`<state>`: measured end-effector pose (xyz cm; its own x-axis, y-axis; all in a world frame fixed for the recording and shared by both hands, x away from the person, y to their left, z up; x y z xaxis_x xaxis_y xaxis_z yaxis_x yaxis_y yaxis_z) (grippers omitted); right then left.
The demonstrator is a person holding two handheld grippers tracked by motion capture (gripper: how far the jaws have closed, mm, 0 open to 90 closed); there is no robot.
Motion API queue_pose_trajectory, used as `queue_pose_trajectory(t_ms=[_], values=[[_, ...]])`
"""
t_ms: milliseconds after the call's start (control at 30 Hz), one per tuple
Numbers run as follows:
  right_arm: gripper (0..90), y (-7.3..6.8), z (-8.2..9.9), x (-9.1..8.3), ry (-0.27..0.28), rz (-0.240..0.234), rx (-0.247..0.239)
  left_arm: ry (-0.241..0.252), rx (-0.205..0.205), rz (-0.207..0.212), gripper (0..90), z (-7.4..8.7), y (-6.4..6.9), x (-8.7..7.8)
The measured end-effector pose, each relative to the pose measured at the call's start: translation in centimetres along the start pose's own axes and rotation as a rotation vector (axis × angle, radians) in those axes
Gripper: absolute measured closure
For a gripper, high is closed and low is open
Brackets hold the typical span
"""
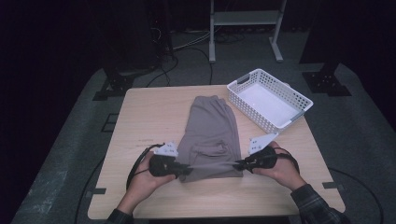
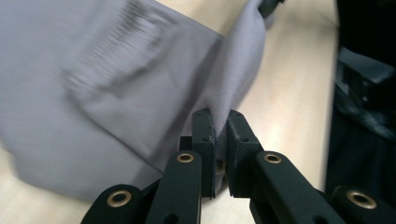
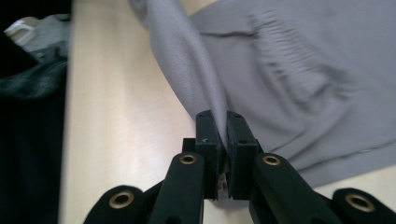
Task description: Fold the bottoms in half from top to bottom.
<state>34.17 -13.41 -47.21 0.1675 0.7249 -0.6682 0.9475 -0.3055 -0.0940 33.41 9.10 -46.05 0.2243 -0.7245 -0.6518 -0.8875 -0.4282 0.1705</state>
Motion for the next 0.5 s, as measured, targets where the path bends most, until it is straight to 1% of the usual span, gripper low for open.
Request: queue_pose_trajectory(t_ms=[33,67,100,133,167,200,233,267,300,333,367,400,433,467,500], values=[[84.7,0.7,-0.2,0.2,-0.001,0.016,0.001,0.0,0.0,0.0,83.7,0.0,0.0,0.0],[84.7,0.7,-0.2,0.2,-0.001,0.016,0.001,0.006,-0.012,-0.009,83.7,-0.3,-0.7,0.2],[84.7,2.0,-0.5,0.7,0.0,0.042,0.019,0.014,-0.036,-0.027,83.8,-0.7,-2.0,0.6],[84.7,2.0,-0.5,0.7,0.0,0.042,0.019,0.014,-0.036,-0.027,83.8,-0.7,-2.0,0.6],[84.8,3.3,-0.6,1.3,-0.009,0.071,0.037,0.013,-0.065,-0.051,83.8,-0.8,-3.5,1.3],[84.8,3.3,-0.6,1.3,-0.009,0.071,0.037,0.013,-0.065,-0.051,83.8,-0.8,-3.5,1.3],[84.8,4.4,-0.5,2.1,-0.02,0.087,0.055,0.002,-0.085,-0.065,83.9,-0.6,-4.5,2.0],[84.8,4.8,-0.4,2.4,-0.026,0.097,0.059,0.002,-0.085,-0.065,83.8,-0.6,-4.5,2.0],[84.8,5.4,-0.2,3.0,-0.036,0.102,0.071,-0.018,-0.103,-0.085,83.8,-0.2,-5.5,2.9],[84.8,5.6,0.0,3.3,-0.043,0.107,0.076,-0.029,-0.116,-0.09,83.8,0.1,-6.0,3.4],[84.8,6.0,0.3,3.8,-0.057,0.112,0.083,-0.044,-0.113,-0.096,83.8,0.4,-6.3,3.7],[84.8,6.0,0.3,3.8,-0.057,0.112,0.083,-0.044,-0.113,-0.096,83.7,0.4,-6.3,3.7],[84.8,6.5,0.7,4.4,-0.077,0.115,0.093,-0.074,-0.12,-0.108,83.8,0.9,-6.9,4.4],[84.8,6.6,0.9,4.6,-0.084,0.117,0.096,-0.074,-0.12,-0.108,83.7,0.9,-6.9,4.4],[84.8,6.8,1.1,4.9,-0.092,0.12,0.105,-0.098,-0.119,-0.112,83.7,1.2,-7.2,4.8]])
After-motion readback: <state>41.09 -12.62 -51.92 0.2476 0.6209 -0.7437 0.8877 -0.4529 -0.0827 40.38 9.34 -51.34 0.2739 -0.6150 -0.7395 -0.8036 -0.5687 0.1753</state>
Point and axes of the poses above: each handheld gripper's, and its own axes: x roughly forward along the jaws, z roughly out of its underside, y roughly to its right, the point moved 8 cm from there along x, roughly forward along the jaws
